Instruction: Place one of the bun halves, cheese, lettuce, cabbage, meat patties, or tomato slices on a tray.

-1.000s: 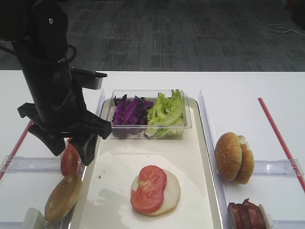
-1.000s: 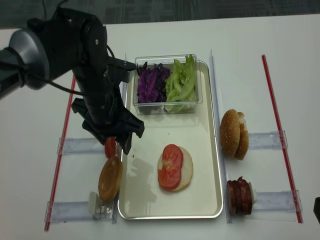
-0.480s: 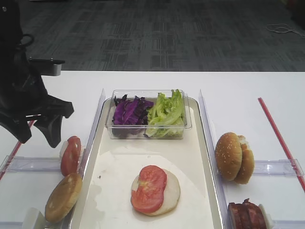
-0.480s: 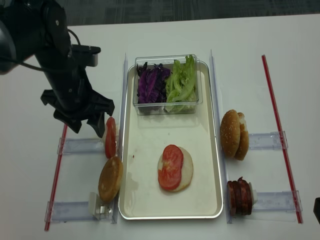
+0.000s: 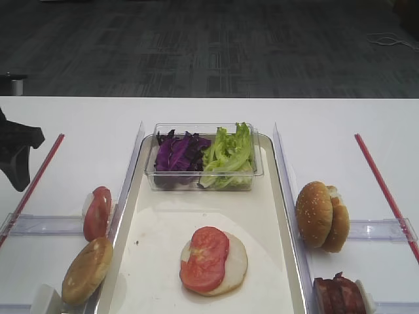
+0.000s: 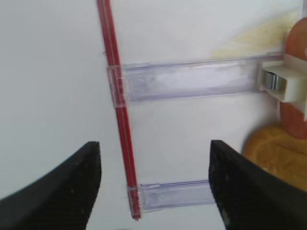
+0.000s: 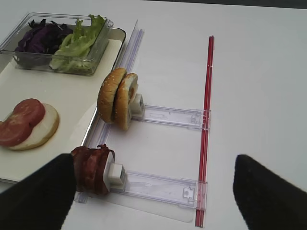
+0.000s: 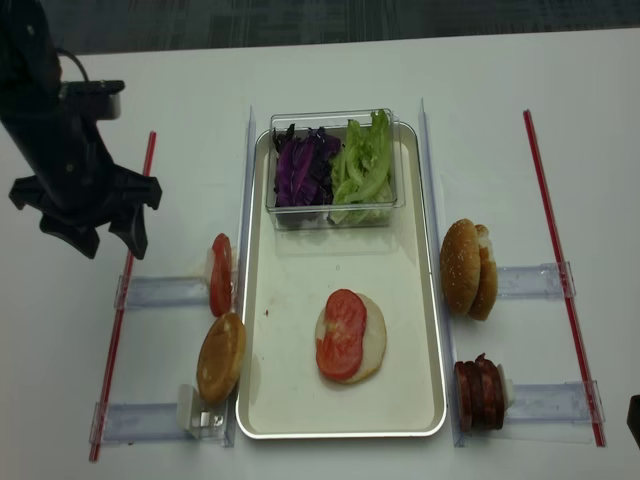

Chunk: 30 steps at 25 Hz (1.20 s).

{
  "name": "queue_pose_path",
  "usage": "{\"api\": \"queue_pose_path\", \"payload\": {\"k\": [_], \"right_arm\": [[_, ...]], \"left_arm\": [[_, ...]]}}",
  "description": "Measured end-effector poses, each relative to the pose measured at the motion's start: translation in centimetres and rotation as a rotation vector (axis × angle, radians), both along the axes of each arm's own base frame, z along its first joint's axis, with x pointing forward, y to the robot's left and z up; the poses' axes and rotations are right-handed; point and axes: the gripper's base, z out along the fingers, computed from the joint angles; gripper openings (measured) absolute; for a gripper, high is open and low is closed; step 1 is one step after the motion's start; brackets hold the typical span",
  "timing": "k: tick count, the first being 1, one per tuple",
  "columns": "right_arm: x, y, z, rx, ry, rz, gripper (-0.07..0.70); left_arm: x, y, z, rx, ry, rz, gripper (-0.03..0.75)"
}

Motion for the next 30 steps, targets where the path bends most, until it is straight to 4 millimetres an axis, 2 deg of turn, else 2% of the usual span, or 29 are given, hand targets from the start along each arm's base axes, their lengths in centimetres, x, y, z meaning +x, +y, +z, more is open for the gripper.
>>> {"api": "queue_pose_path", "payload": {"k": [5,15,25,30], "right_arm": [[0.0,0.0,0.0,0.0,0.0,0.0,0.653],[0.0,0.0,0.0,0.0,0.0,0.0,0.653],[0.0,0.0,0.0,0.0,0.0,0.0,0.653],[0.0,0.0,0.0,0.0,0.0,0.0,0.653]], "left_arm": [[-0.2,2.1,0.4,-0.002,-0.012,0.038,0.484],[-1.4,2.1,3.3,-0.028,-0.106,0.04,0.484],[-6.9,1.6,5.5,-0.024,-0.217,0.034,0.484],[-9.5,1.3,7.3,-0.017,-0.313,0.032,0.484]]}}
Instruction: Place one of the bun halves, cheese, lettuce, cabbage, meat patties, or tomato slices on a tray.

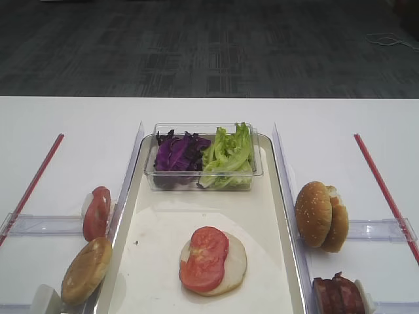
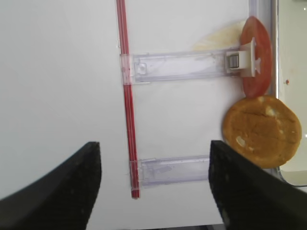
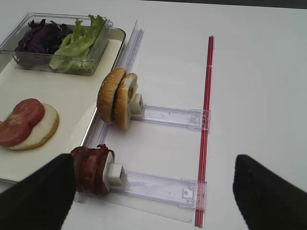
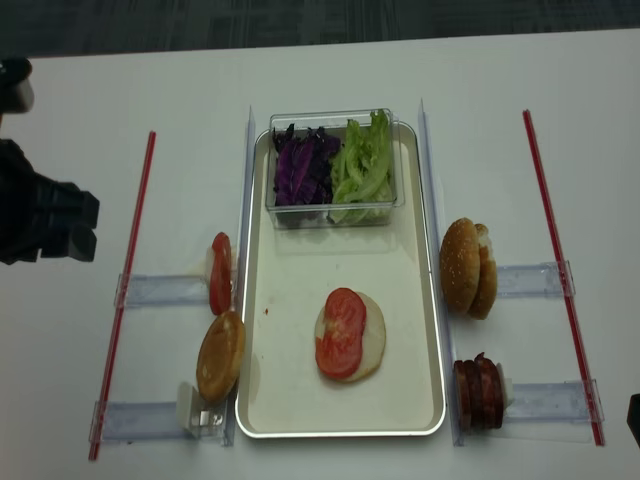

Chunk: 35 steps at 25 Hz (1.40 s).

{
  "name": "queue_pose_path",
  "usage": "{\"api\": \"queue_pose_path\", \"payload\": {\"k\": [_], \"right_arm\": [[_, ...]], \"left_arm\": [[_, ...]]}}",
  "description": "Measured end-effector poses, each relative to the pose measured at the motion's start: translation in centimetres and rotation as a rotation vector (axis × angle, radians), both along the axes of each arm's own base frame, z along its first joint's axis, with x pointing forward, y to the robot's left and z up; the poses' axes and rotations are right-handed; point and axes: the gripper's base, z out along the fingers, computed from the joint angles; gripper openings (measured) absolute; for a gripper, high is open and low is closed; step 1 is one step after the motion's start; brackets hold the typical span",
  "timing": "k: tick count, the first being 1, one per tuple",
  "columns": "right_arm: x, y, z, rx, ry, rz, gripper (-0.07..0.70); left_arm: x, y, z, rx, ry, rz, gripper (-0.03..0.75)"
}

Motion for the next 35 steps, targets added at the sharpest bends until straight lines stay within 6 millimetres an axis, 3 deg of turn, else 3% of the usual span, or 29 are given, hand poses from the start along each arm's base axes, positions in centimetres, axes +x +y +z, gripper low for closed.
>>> {"api": "queue_pose_path", "payload": {"k": [7,14,24,35], "right_arm": [[0.0,0.0,0.0,0.0,0.0,0.0,0.653],[0.0,0.0,0.0,0.0,0.0,0.0,0.653],[0.0,0.0,0.0,0.0,0.0,0.0,0.653],[0.0,0.0,0.0,0.0,0.0,0.0,0.653]], "left_arm": [[-3.0,-0.3,1.3,0.009,-0.084,-0.004,0.484],[-6.6,-0.6,1.1,0.009,-0.163,-0.011,0.484],[-11.4,-1.1,-1.3,0.014,-0.233,-0.017,0.484],[-13.7,-1.5,-3.1,-0.006,-0.258,-0.01,0.484]]}}
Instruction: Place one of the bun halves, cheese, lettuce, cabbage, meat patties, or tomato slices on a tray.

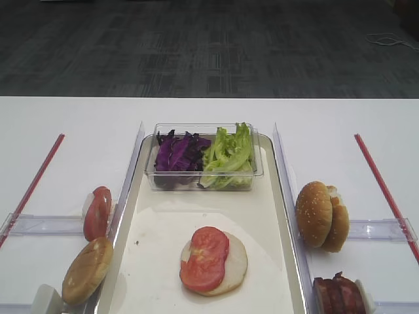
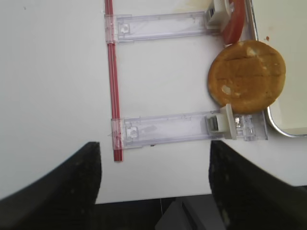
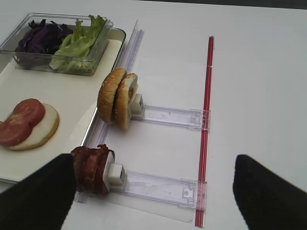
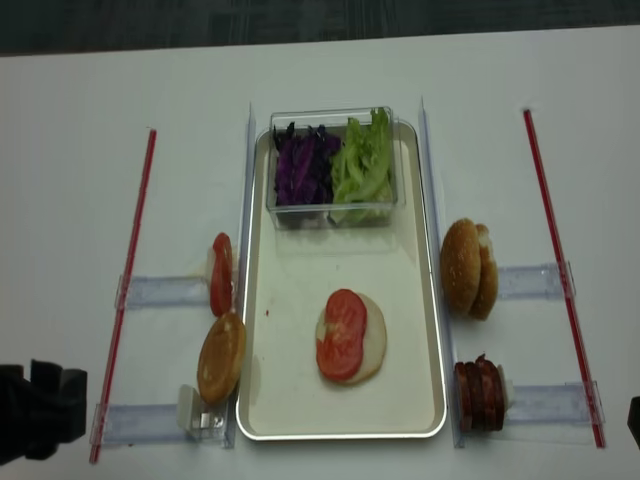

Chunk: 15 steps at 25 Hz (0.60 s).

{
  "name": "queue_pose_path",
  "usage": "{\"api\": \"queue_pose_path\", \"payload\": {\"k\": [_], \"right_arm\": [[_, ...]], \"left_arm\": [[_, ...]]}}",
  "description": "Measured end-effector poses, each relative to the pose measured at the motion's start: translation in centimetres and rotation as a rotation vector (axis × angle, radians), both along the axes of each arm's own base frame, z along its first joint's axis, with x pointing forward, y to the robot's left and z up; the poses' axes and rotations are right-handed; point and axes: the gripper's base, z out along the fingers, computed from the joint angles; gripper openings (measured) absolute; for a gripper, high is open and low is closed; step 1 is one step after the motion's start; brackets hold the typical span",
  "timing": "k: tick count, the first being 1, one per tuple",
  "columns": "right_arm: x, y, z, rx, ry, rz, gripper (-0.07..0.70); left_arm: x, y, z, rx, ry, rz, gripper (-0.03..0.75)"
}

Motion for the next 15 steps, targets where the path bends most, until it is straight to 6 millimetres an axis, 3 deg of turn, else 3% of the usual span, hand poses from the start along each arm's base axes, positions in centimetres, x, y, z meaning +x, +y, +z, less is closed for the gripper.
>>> {"api": "queue_pose_path", "payload": {"k": [7,15], "right_arm": [[0.0,0.0,0.0,0.0,0.0,0.0,0.653],[0.0,0.0,0.0,0.002,0.0,-0.001,0.653]], "left_arm": [[-1.1,-0.1,-1.1,-0.003,-0.011,0.0,0.484],[-1.8,-0.2,-0.8,0.0,-0.055,-0.001,0.483]]}}
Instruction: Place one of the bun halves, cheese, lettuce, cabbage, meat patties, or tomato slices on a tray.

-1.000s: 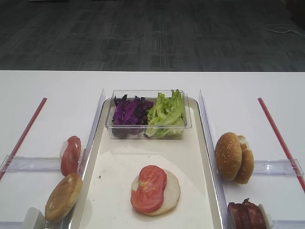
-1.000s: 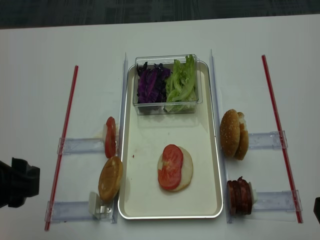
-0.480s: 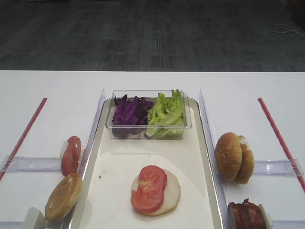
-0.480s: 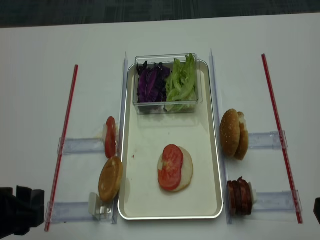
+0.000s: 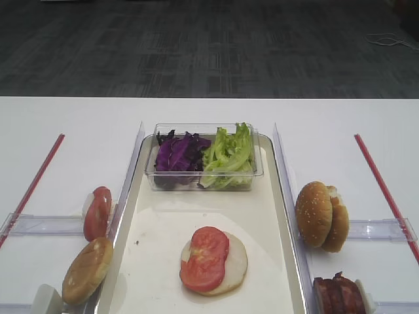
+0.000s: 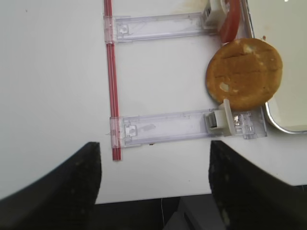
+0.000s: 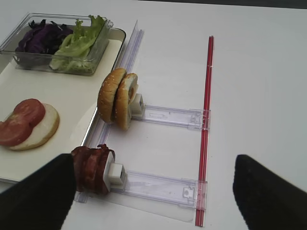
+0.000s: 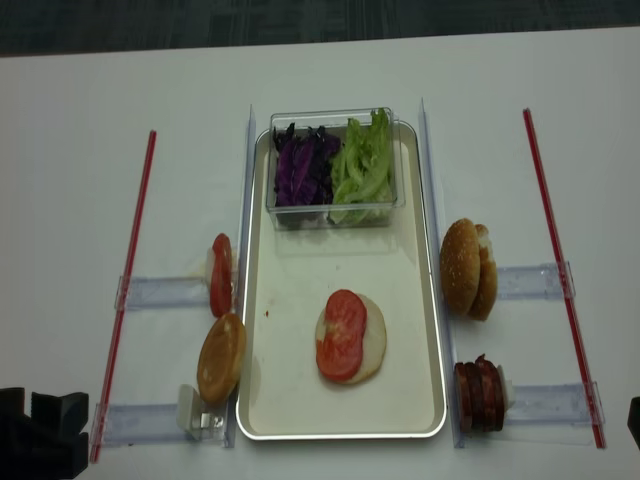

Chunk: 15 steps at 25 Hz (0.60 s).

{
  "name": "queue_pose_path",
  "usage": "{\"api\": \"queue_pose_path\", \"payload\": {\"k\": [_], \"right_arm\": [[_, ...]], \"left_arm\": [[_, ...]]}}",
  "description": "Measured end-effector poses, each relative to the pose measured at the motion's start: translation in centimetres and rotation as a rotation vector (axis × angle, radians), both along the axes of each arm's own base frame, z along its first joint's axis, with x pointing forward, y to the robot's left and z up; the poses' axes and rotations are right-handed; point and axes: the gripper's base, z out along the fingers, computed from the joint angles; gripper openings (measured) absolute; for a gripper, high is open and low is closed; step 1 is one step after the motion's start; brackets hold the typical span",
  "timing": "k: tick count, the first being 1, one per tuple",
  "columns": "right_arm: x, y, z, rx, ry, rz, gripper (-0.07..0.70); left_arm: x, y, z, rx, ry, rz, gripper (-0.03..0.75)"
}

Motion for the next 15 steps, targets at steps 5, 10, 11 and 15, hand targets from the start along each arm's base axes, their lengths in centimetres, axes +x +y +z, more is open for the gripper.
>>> {"api": "queue_pose_path", "payload": {"k": [5,10,11,15], "right_arm": [[0.0,0.0,0.0,0.0,0.0,0.0,0.653],[0.0,0.0,0.0,0.0,0.0,0.0,0.653],[0.0,0.0,0.0,0.0,0.0,0.0,0.653],[0.0,0.0,0.0,0.0,0.0,0.0,0.653]], "left_arm": [[-0.7,-0.1,0.1,0.002,-0.033,0.0,0.483],[-1.9,-0.2,0.3,0.008,-0.093,-0.001,0.483],[-2.2,-0.2,0.3,0.008,-0.109,0.0,0.483],[-3.5,-0.3,0.5,0.014,-0.176,0.0,0.483]]}}
